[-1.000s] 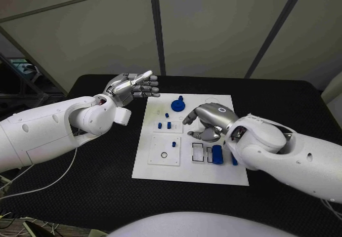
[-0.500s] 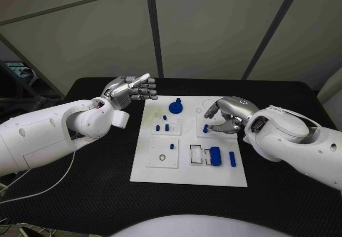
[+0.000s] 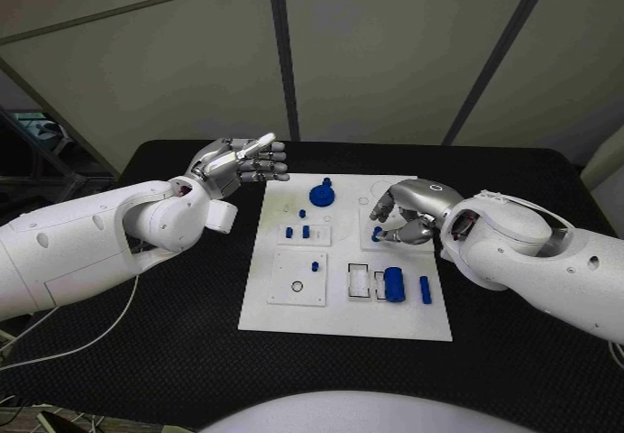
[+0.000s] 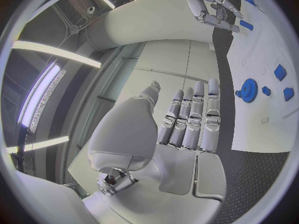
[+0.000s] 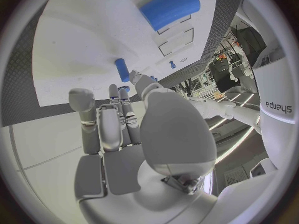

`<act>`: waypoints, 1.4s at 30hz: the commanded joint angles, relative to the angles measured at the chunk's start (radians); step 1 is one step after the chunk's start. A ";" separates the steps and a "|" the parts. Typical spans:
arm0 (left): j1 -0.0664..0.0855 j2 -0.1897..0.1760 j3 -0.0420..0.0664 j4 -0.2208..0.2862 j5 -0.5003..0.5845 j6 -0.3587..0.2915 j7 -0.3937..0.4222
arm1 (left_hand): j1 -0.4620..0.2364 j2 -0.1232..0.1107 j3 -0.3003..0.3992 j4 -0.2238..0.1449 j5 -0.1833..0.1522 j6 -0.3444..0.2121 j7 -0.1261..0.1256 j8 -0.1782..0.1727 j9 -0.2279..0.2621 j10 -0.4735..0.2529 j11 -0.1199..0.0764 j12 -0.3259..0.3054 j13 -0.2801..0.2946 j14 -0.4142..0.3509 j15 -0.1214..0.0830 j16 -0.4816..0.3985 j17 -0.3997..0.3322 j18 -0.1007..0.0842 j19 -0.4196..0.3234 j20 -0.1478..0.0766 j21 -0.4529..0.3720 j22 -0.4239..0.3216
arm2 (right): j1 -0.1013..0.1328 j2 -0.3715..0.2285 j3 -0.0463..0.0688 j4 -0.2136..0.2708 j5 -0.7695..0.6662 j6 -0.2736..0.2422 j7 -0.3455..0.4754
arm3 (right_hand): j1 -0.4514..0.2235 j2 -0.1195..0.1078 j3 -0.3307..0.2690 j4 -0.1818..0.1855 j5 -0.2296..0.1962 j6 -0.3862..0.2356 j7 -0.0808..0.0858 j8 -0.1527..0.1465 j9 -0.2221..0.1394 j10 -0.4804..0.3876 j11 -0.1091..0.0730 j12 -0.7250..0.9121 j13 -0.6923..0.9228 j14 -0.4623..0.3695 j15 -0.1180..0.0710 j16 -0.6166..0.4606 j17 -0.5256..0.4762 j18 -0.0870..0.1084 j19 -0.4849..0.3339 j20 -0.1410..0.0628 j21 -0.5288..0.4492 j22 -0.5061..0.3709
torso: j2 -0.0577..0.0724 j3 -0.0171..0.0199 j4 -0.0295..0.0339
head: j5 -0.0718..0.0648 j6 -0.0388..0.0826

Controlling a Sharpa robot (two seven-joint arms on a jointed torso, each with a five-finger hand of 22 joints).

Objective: Assemble the parts on the task board

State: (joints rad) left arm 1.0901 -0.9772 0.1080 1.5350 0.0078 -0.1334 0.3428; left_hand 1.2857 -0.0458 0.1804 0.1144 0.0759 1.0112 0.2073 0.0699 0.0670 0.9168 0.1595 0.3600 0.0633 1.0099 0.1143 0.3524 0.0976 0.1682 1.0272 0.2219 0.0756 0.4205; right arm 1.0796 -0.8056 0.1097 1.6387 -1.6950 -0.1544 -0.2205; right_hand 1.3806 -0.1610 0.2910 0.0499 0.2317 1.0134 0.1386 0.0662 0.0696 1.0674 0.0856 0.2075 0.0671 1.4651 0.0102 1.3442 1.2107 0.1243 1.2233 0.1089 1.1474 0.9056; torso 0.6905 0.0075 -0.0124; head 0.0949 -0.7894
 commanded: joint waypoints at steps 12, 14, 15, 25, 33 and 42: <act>0.001 0.001 0.001 0.002 0.001 0.010 0.008 | 0.003 0.000 0.002 -0.006 0.000 -0.002 0.005 0.003 -0.001 0.006 0.003 -0.004 0.000 0.009 0.001 -0.004 -0.002 0.015 0.008 0.000 -0.004 -0.002 | 0.002 0.025 -0.002 -0.023 -0.001 0.094 -0.012 | 0.026 0.019 0.036 0.003 0.003 0.049 0.003 0.015 0.006 0.071 -0.010 0.014 0.000 0.046 -0.015 0.024 0.023 0.000 0.029 -0.008 0.031 0.042 | 0.000 0.0010 -0.0014 | 0.003 -0.004; 0.001 0.002 0.001 0.002 0.001 0.010 0.008 | 0.003 0.000 0.002 -0.006 0.000 -0.002 0.005 0.003 -0.001 0.006 0.003 -0.004 0.000 0.009 0.001 -0.004 -0.002 0.015 0.008 0.000 -0.004 -0.002 | 0.001 0.027 -0.003 -0.026 -0.001 0.099 -0.013 | 0.027 0.019 0.038 0.003 0.003 0.051 0.003 0.015 0.006 0.074 -0.010 0.013 -0.001 0.046 -0.016 0.025 0.024 0.000 0.029 -0.008 0.031 0.043 | -0.001 0.0010 -0.0011 | 0.003 -0.004; 0.001 0.002 0.001 0.002 0.001 0.010 0.008 | 0.003 0.000 0.002 -0.006 0.000 -0.002 0.005 0.003 -0.001 0.006 0.003 -0.004 0.000 0.009 0.001 -0.004 -0.002 0.015 0.008 0.000 -0.004 -0.002 | 0.001 0.029 -0.003 -0.027 -0.001 0.100 -0.013 | 0.028 0.019 0.039 0.003 0.003 0.053 0.003 0.015 0.006 0.076 -0.010 0.013 -0.001 0.046 -0.016 0.025 0.024 0.000 0.030 -0.009 0.031 0.043 | -0.001 0.0010 -0.0011 | 0.003 -0.004; 0.001 0.001 0.001 0.002 0.001 0.010 0.007 | 0.003 0.000 0.002 -0.006 0.000 -0.002 0.005 0.003 -0.001 0.006 0.003 -0.004 0.000 0.009 0.001 -0.004 -0.002 0.015 0.008 0.000 -0.004 -0.002 | 0.001 0.034 -0.006 -0.030 -0.001 0.083 -0.013 | 0.036 0.031 0.058 0.004 0.001 0.088 0.000 0.026 0.010 0.115 -0.017 0.013 0.003 0.047 -0.021 0.030 0.029 -0.002 0.035 -0.013 0.039 0.053 | 0.000 0.0008 -0.0004 | 0.003 -0.006; 0.001 0.001 0.001 0.003 0.001 0.011 0.007 | 0.003 0.001 0.002 -0.006 0.000 -0.002 0.005 0.003 -0.001 0.006 0.003 -0.004 0.000 0.009 0.001 -0.004 -0.002 0.015 0.008 0.000 -0.004 -0.003 | 0.000 0.031 -0.006 -0.019 -0.024 -0.039 -0.022 | 0.075 0.074 0.103 -0.017 -0.046 0.144 -0.013 0.048 0.019 0.170 -0.034 0.021 0.014 0.051 -0.036 0.043 0.044 -0.006 0.046 -0.026 0.057 0.077 | 0.000 0.0014 -0.0016 | 0.003 -0.006; 0.001 0.002 0.001 -0.002 0.001 0.013 0.006 | 0.003 0.001 0.002 -0.006 0.000 -0.002 0.005 0.003 -0.001 0.006 0.003 -0.004 0.000 0.009 0.001 -0.004 -0.002 0.015 0.008 0.000 -0.004 -0.003 | -0.001 -0.001 -0.005 0.049 -0.024 -0.126 -0.028 | 0.080 0.080 0.116 -0.025 -0.055 0.154 -0.016 0.051 0.021 0.181 -0.038 0.018 0.018 0.051 -0.038 0.046 0.046 -0.007 0.048 -0.029 0.062 0.083 | -0.003 0.0009 -0.0029 | 0.003 -0.003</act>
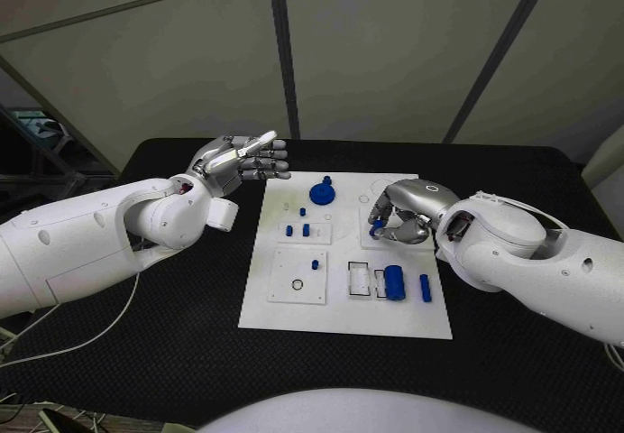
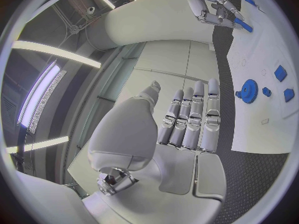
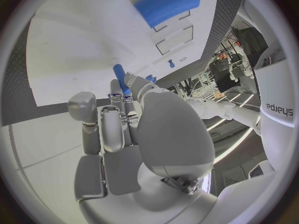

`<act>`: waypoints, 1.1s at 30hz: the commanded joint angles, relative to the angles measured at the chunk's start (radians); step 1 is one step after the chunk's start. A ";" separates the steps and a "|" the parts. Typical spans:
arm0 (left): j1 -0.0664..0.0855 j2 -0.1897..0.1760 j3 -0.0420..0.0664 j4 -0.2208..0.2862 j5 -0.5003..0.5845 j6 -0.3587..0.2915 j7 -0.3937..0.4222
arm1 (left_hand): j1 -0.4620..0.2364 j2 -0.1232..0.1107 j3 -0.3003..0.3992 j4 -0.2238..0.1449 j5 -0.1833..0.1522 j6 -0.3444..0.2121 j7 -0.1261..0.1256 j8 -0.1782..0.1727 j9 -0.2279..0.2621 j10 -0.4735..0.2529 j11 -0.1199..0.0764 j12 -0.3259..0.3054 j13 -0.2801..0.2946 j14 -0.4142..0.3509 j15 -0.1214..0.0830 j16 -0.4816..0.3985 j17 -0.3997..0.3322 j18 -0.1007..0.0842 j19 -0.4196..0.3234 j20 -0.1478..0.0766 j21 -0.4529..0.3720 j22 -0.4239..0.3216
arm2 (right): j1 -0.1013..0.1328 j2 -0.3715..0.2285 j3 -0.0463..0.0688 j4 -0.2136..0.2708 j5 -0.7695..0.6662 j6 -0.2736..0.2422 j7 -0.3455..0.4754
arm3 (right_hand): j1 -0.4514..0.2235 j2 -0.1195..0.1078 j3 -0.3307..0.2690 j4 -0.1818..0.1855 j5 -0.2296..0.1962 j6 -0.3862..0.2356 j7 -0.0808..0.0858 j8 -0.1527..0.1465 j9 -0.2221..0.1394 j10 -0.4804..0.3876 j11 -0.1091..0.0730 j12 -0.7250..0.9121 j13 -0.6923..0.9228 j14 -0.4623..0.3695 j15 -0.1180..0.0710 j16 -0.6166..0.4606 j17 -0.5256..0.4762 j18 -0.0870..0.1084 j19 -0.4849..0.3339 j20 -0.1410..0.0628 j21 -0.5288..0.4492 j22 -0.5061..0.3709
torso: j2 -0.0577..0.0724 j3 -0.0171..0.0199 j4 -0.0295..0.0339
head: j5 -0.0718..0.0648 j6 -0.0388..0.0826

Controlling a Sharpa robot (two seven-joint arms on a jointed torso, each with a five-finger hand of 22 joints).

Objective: Assemble the parts on the task board

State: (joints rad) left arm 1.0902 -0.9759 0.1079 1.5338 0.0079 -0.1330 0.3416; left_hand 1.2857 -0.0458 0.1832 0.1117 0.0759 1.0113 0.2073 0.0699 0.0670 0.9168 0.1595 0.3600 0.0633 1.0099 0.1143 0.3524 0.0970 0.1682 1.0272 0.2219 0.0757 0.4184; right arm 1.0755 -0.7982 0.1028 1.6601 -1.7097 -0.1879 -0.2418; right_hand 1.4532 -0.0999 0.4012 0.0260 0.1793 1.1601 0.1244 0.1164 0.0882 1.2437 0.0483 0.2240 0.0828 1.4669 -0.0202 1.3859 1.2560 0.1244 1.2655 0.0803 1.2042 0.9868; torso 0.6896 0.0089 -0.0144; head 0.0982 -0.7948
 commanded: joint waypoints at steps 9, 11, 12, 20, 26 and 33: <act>0.001 0.011 0.001 -0.011 0.001 0.014 0.006 | 0.003 0.002 0.000 -0.004 0.000 -0.002 0.006 0.003 -0.001 0.006 0.003 -0.004 0.000 0.010 0.001 -0.005 -0.002 0.015 0.008 0.000 -0.004 -0.002 | 0.004 0.002 0.004 0.142 0.055 -0.128 0.012 | 0.010 0.014 0.012 -0.009 0.002 0.009 -0.001 0.000 0.003 0.006 0.000 -0.003 0.003 0.049 -0.009 0.005 0.001 -0.007 0.006 -0.002 0.007 0.004 | 0.000 -0.0003 0.0008 | 0.002 0.007; 0.001 0.016 0.001 -0.014 0.001 0.015 0.006 | 0.003 0.002 0.000 -0.004 0.000 -0.002 0.006 0.003 -0.001 0.006 0.003 -0.004 0.000 0.010 0.001 -0.005 -0.002 0.015 0.008 0.000 -0.004 -0.002 | 0.004 0.026 0.004 0.144 0.067 -0.128 0.020 | 0.010 0.014 0.013 -0.010 0.004 0.009 -0.001 -0.001 0.003 0.006 0.000 -0.003 0.003 0.049 -0.009 0.005 0.001 -0.007 0.006 -0.002 0.007 0.003 | 0.000 -0.0003 0.0000 | 0.004 0.006; 0.001 0.019 0.001 -0.017 0.001 0.016 0.006 | 0.003 0.002 0.000 -0.004 0.000 -0.002 0.006 0.003 -0.001 0.006 0.003 -0.004 0.000 0.010 0.001 -0.005 -0.002 0.015 0.008 0.000 -0.004 -0.002 | 0.004 0.041 0.004 0.142 0.072 -0.127 0.025 | 0.010 0.014 0.013 -0.010 0.004 0.009 -0.001 -0.001 0.003 0.006 0.000 -0.003 0.003 0.049 -0.009 0.005 0.001 -0.007 0.005 -0.002 0.007 0.003 | 0.000 -0.0006 0.0002 | 0.004 0.007; 0.001 0.041 0.001 -0.031 0.001 0.022 0.004 | 0.003 0.003 0.000 -0.004 0.000 -0.001 0.006 0.003 -0.001 0.006 0.003 -0.004 0.000 0.010 0.001 -0.006 -0.002 0.015 0.009 0.000 -0.004 -0.003 | -0.009 0.154 -0.030 0.101 0.087 -0.108 0.057 | 0.008 0.013 0.018 -0.014 0.010 0.006 0.002 -0.004 0.002 0.005 0.002 -0.008 0.004 0.049 -0.007 0.006 0.002 -0.007 0.004 -0.002 0.007 0.003 | 0.001 -0.0008 0.0014 | 0.010 0.006; 0.002 0.043 0.001 -0.034 0.001 0.022 0.003 | 0.003 0.003 0.000 -0.004 0.000 -0.001 0.005 0.003 -0.001 0.006 0.003 -0.004 0.000 0.010 0.001 -0.006 -0.002 0.015 0.009 0.000 -0.005 -0.003 | -0.020 0.200 -0.075 0.072 0.091 -0.079 0.073 | 0.006 0.013 0.019 -0.014 0.011 0.004 0.003 -0.005 0.002 0.003 0.003 -0.011 0.004 0.049 -0.007 0.005 0.002 -0.007 0.003 -0.002 0.007 0.002 | 0.001 -0.0016 0.0007 | 0.014 0.003; 0.002 0.042 0.001 -0.034 0.001 0.023 0.002 | 0.003 0.003 0.000 -0.004 0.000 -0.001 0.005 0.003 -0.001 0.006 0.003 -0.004 0.000 0.010 0.001 -0.006 -0.002 0.015 0.009 0.000 -0.005 -0.003 | -0.029 0.222 -0.096 0.043 0.074 -0.032 0.071 | 0.006 0.012 0.020 -0.016 0.012 0.003 0.003 -0.006 0.002 0.002 0.004 -0.013 0.004 0.049 -0.006 0.006 0.001 -0.007 0.002 -0.002 0.006 0.001 | 0.001 -0.0004 0.0010 | 0.020 -0.004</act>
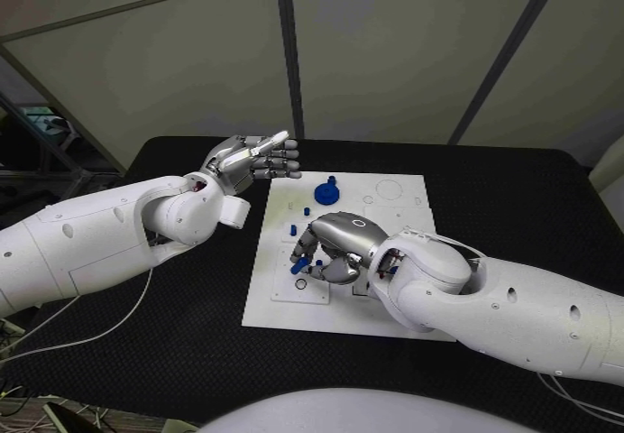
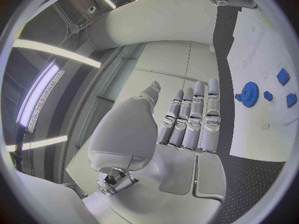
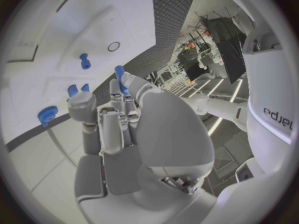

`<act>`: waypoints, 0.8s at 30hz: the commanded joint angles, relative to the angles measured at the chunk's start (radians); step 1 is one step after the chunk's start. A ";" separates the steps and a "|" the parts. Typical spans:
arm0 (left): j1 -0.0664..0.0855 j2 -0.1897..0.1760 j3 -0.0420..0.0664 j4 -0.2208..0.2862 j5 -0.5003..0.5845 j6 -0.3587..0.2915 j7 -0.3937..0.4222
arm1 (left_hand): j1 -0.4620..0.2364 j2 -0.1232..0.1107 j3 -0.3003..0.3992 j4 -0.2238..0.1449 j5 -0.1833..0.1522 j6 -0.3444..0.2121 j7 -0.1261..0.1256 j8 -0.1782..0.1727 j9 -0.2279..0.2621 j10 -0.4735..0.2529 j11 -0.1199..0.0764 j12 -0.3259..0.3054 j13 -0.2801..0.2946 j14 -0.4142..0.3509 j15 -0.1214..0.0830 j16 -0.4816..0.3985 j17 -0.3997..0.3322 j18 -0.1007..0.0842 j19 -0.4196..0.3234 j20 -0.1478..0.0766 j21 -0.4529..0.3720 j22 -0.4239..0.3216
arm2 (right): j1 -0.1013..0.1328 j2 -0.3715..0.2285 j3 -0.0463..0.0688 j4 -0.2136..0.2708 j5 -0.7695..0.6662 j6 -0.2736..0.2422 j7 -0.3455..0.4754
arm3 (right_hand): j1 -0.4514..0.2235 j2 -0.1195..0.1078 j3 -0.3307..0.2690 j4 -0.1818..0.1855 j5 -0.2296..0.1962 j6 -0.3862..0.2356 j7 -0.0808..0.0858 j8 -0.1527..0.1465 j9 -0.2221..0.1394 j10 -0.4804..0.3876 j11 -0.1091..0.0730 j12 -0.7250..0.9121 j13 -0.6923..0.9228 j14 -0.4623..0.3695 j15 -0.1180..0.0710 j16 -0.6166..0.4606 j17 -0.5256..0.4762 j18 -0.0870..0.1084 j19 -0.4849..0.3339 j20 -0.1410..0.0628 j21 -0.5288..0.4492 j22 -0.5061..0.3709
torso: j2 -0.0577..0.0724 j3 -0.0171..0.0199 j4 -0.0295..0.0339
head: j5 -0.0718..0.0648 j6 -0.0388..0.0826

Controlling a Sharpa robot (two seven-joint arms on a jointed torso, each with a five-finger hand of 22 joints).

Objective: Assemble the parts on the task board

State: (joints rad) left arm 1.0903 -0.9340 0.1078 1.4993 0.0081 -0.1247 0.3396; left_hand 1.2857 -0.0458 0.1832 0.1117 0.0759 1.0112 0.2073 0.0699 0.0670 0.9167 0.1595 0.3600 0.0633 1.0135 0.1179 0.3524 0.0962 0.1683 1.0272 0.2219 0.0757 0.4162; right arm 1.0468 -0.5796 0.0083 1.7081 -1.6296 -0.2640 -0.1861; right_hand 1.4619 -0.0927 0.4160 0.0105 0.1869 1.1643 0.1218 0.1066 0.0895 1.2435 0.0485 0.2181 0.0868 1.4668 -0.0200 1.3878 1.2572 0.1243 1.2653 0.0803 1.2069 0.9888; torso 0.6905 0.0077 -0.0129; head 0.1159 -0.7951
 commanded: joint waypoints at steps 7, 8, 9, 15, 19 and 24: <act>0.002 0.002 0.001 0.000 0.001 0.016 0.004 | 0.003 0.004 0.000 -0.004 0.000 -0.001 0.005 0.004 -0.001 0.007 0.003 -0.004 0.000 0.006 -0.002 -0.006 -0.002 0.015 0.009 0.000 -0.005 -0.002 | -0.002 0.015 -0.005 -0.021 -0.026 0.079 0.006 | -0.002 0.004 0.005 -0.001 0.004 -0.002 0.006 0.003 0.000 0.002 0.004 -0.007 0.000 0.049 -0.006 0.004 0.001 -0.007 0.002 -0.002 0.003 -0.001 | 0.000 0.0005 -0.0003 | 0.004 -0.007; 0.002 0.002 0.001 0.000 0.001 0.016 0.004 | 0.003 0.004 0.000 -0.004 0.000 -0.001 0.005 0.004 -0.001 0.007 0.003 -0.004 0.000 0.006 -0.002 -0.006 -0.002 0.015 0.009 0.000 -0.005 -0.002 | -0.002 0.016 -0.005 -0.022 -0.026 0.081 0.004 | -0.002 0.004 0.005 -0.001 0.004 -0.002 0.006 0.003 0.000 0.002 0.004 -0.007 0.000 0.049 -0.006 0.004 0.001 -0.007 0.002 -0.002 0.003 -0.001 | 0.000 0.0005 -0.0003 | 0.004 -0.007; 0.002 0.003 0.001 0.000 0.001 0.016 0.004 | 0.003 0.004 0.000 -0.004 0.000 -0.001 0.005 0.004 -0.001 0.007 0.003 -0.004 0.000 0.006 -0.002 -0.006 -0.002 0.015 0.009 0.000 -0.005 -0.002 | -0.002 0.017 -0.006 -0.025 -0.028 0.086 0.002 | -0.002 0.003 0.005 -0.001 0.004 -0.002 0.006 0.003 0.000 0.002 0.004 -0.007 0.000 0.049 -0.006 0.004 0.002 -0.007 0.002 -0.002 0.003 -0.001 | 0.000 0.0008 -0.0002 | 0.005 -0.007; 0.002 0.002 0.001 0.000 0.001 0.016 0.003 | 0.003 0.004 0.000 -0.004 0.000 -0.001 0.005 0.004 -0.001 0.007 0.003 -0.004 0.000 0.006 -0.002 -0.006 -0.002 0.015 0.009 0.000 -0.005 -0.002 | -0.003 0.018 -0.006 -0.036 -0.034 0.119 -0.008 | -0.003 0.003 0.005 -0.002 0.004 -0.002 0.006 0.003 0.000 0.001 0.004 -0.008 0.000 0.049 -0.006 0.005 0.003 -0.007 0.002 -0.001 0.004 0.000 | 0.001 0.0002 -0.0004 | 0.006 -0.012; 0.002 0.002 0.001 -0.001 0.001 0.015 0.003 | 0.003 0.004 0.000 -0.004 0.000 -0.001 0.005 0.004 -0.001 0.007 0.003 -0.004 0.000 0.006 -0.002 -0.006 -0.002 0.015 0.009 0.000 -0.005 -0.002 | -0.003 0.019 -0.007 -0.037 -0.035 0.145 -0.008 | -0.006 0.002 0.004 -0.001 0.004 -0.002 0.007 0.003 0.000 0.002 0.005 -0.009 0.001 0.049 -0.006 0.006 0.004 -0.007 0.002 -0.001 0.005 0.002 | 0.000 0.0001 -0.0006 | 0.007 -0.013; 0.002 0.003 0.001 -0.002 0.001 0.013 0.002 | 0.003 0.004 0.000 -0.004 0.000 -0.001 0.005 0.004 -0.001 0.007 0.003 -0.004 0.000 0.006 -0.002 -0.006 -0.002 0.015 0.009 0.000 -0.005 -0.002 | -0.003 0.019 -0.007 -0.039 -0.035 0.167 -0.008 | -0.006 0.002 0.004 -0.001 0.004 -0.002 0.007 0.003 0.000 0.002 0.005 -0.009 0.001 0.049 -0.005 0.006 0.004 -0.007 0.003 -0.001 0.006 0.003 | 0.000 0.0005 -0.0003 | 0.007 -0.014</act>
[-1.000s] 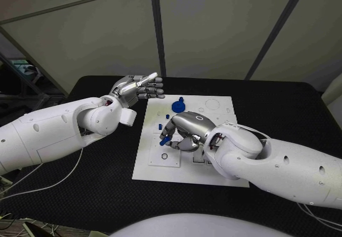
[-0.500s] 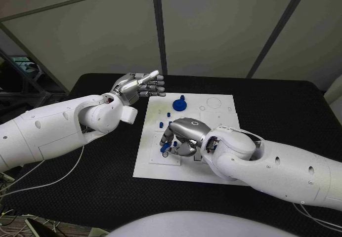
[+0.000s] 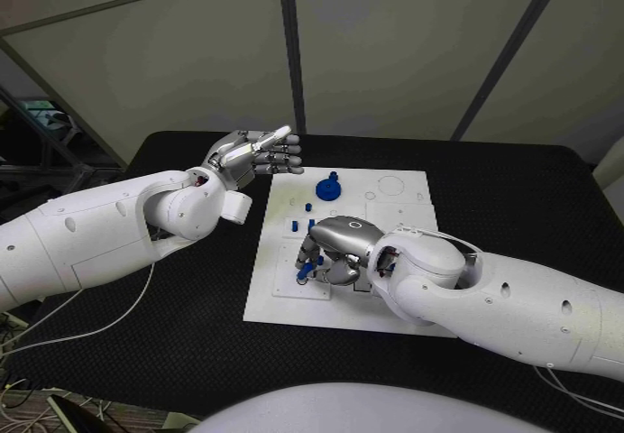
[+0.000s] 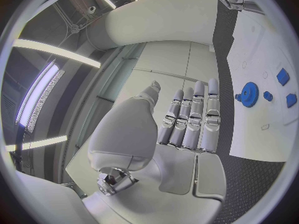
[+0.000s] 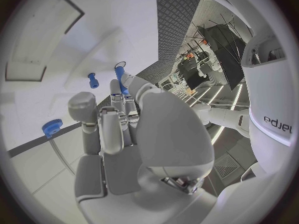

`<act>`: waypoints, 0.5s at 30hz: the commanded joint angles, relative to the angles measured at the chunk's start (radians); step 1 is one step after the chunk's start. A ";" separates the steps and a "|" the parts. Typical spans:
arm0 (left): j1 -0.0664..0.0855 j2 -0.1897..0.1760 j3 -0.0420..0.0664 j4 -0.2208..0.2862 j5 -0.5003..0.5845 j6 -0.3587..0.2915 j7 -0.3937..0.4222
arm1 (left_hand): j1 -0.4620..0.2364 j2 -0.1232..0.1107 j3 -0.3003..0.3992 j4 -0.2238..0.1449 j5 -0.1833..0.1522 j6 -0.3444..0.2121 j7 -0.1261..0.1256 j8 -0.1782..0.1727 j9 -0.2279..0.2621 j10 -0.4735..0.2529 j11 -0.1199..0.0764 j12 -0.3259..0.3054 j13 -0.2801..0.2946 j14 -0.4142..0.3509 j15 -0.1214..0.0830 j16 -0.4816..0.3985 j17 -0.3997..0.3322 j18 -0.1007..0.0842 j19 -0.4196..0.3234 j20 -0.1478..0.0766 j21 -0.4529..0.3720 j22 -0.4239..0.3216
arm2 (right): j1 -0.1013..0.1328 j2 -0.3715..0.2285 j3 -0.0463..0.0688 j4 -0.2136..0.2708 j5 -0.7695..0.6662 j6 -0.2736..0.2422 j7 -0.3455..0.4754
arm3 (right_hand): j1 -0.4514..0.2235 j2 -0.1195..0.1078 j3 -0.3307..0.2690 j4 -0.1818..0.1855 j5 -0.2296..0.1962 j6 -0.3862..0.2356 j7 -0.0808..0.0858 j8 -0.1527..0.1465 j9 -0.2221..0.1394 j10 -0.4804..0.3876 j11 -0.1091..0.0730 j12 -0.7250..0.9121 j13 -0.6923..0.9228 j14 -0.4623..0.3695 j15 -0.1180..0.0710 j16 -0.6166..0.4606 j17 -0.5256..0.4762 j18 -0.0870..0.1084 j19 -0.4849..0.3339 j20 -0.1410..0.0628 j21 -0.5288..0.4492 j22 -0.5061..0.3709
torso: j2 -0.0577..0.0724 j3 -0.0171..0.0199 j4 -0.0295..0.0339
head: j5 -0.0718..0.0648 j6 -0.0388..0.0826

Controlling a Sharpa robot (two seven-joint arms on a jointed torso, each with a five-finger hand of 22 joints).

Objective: Assemble the parts on the task board

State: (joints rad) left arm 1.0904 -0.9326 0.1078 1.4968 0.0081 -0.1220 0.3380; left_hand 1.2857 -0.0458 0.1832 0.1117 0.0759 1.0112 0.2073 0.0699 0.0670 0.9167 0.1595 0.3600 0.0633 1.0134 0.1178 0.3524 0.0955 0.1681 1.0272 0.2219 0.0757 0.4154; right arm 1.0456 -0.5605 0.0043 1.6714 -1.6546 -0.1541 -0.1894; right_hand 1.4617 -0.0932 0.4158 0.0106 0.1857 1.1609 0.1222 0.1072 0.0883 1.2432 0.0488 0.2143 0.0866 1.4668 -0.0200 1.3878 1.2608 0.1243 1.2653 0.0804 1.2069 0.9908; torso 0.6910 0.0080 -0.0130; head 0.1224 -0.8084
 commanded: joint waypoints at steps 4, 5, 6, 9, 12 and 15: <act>0.001 0.001 0.001 0.000 0.001 0.010 0.003 | 0.003 0.004 0.000 -0.004 0.000 -0.001 0.005 0.004 -0.001 0.007 0.003 -0.004 0.000 0.006 -0.002 -0.006 -0.001 0.015 0.009 0.000 -0.005 -0.001 | -0.002 0.000 -0.003 -0.003 -0.010 0.063 -0.005 | -0.006 0.003 0.005 -0.002 0.006 0.002 0.006 0.002 0.002 0.002 0.004 -0.005 0.001 0.049 -0.006 0.006 0.001 -0.007 0.003 -0.001 0.006 0.001 | -0.001 0.0000 -0.0004 | 0.001 -0.001; 0.001 0.001 0.001 0.000 0.001 0.010 0.003 | 0.003 0.004 0.000 -0.004 0.000 -0.001 0.005 0.004 -0.001 0.007 0.003 -0.004 0.000 0.006 -0.002 -0.006 -0.001 0.015 0.009 0.000 -0.005 -0.001 | -0.002 0.000 -0.003 -0.003 -0.010 0.064 -0.005 | -0.006 0.003 0.005 -0.002 0.006 0.002 0.006 0.002 0.002 0.002 0.004 -0.005 0.001 0.049 -0.006 0.006 0.001 -0.007 0.003 -0.001 0.006 0.001 | 0.000 -0.0001 -0.0003 | 0.001 -0.001; 0.001 0.001 0.001 0.000 0.001 0.010 0.003 | 0.003 0.004 0.000 -0.004 0.000 -0.001 0.005 0.004 -0.001 0.007 0.003 -0.004 0.000 0.006 -0.002 -0.006 -0.001 0.015 0.009 0.000 -0.005 -0.001 | -0.002 0.000 -0.003 -0.003 -0.010 0.065 -0.005 | -0.007 0.003 0.004 -0.002 0.005 0.002 0.006 0.002 0.002 0.002 0.004 -0.005 0.001 0.049 -0.005 0.007 0.002 -0.008 0.003 -0.001 0.006 0.002 | 0.000 -0.0001 -0.0005 | 0.001 -0.001; 0.001 0.001 0.001 0.000 0.001 0.010 0.002 | 0.003 0.004 0.000 -0.004 0.000 -0.001 0.005 0.004 -0.001 0.007 0.003 -0.004 0.000 0.006 -0.002 -0.006 -0.001 0.015 0.009 0.000 -0.005 -0.001 | -0.002 0.001 -0.003 -0.003 -0.011 0.068 -0.006 | -0.007 0.002 0.004 -0.002 0.005 0.003 0.006 0.002 0.002 0.003 0.004 -0.005 0.001 0.049 -0.005 0.007 0.002 -0.008 0.003 -0.001 0.007 0.002 | 0.000 0.0000 -0.0010 | 0.001 -0.002; 0.001 0.001 0.001 0.000 0.001 0.011 0.002 | 0.003 0.005 0.000 -0.004 0.000 -0.001 0.005 0.004 -0.001 0.007 0.003 -0.004 0.000 0.007 -0.002 -0.007 -0.001 0.015 0.009 0.000 -0.005 -0.001 | -0.002 0.000 -0.003 -0.003 -0.014 0.070 -0.008 | -0.007 0.002 0.004 -0.002 0.005 0.003 0.006 0.002 0.002 0.003 0.004 -0.005 0.001 0.049 -0.005 0.007 0.002 -0.008 0.003 -0.001 0.007 0.002 | 0.000 -0.0001 -0.0010 | 0.000 -0.002; 0.001 0.001 0.001 0.000 0.001 0.011 0.002 | 0.003 0.006 0.001 -0.005 0.000 -0.001 0.005 0.004 -0.001 0.007 0.003 -0.004 0.000 0.007 -0.002 -0.008 -0.002 0.015 0.009 0.000 -0.005 -0.003 | -0.002 -0.001 -0.003 -0.002 -0.016 0.071 -0.009 | -0.007 0.002 0.004 -0.002 0.005 0.003 0.006 0.002 0.002 0.003 0.004 -0.005 0.001 0.049 -0.005 0.007 0.002 -0.008 0.003 -0.001 0.007 0.002 | -0.001 -0.0002 -0.0001 | 0.000 -0.003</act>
State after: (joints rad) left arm 1.0904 -0.9324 0.1078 1.4959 0.0082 -0.1221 0.3364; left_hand 1.2857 -0.0458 0.1832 0.1117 0.0759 1.0113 0.2073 0.0699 0.0670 0.9167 0.1595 0.3600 0.0633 1.0135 0.1178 0.3480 0.0947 0.1682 1.0272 0.2219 0.0757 0.4131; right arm 1.0475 -0.5595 0.0059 1.6732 -1.6587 -0.1260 -0.1871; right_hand 1.4618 -0.0933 0.4157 0.0106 0.1855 1.1600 0.1213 0.1063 0.0894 1.2432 0.0488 0.2143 0.0868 1.4668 -0.0199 1.3914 1.2623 0.1243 1.2653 0.0803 1.2069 0.9921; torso 0.6905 0.0080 -0.0140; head 0.1231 -0.8106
